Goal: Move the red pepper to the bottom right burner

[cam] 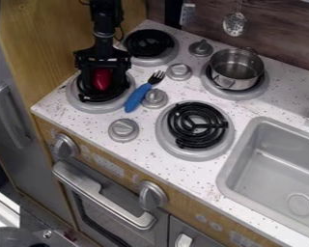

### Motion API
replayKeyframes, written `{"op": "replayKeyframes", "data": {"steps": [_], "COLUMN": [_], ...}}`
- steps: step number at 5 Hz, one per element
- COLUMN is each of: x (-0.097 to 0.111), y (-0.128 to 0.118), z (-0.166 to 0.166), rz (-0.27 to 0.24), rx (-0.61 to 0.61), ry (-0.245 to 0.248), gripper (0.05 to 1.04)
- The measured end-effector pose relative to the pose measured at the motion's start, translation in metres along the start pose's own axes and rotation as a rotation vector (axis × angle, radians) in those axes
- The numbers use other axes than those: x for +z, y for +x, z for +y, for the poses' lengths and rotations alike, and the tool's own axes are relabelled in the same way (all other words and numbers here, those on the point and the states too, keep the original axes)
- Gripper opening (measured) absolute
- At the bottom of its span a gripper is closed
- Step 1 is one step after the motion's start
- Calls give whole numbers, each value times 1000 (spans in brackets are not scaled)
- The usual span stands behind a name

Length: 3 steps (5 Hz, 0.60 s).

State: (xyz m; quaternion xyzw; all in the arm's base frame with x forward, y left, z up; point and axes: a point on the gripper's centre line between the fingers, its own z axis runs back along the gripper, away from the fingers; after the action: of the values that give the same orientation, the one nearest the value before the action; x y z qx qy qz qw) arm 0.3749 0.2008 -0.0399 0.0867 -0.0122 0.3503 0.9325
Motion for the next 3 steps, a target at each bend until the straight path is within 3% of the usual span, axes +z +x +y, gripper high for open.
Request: {"op": "replayKeyframes", "data": {"steps": [1, 3], "x": [0, 7], "y": [1, -5], "z": [0, -2], "rz": [-9, -37], "rx": [-7, -60], "ry": [4, 20], "gripper": [763, 761]}}
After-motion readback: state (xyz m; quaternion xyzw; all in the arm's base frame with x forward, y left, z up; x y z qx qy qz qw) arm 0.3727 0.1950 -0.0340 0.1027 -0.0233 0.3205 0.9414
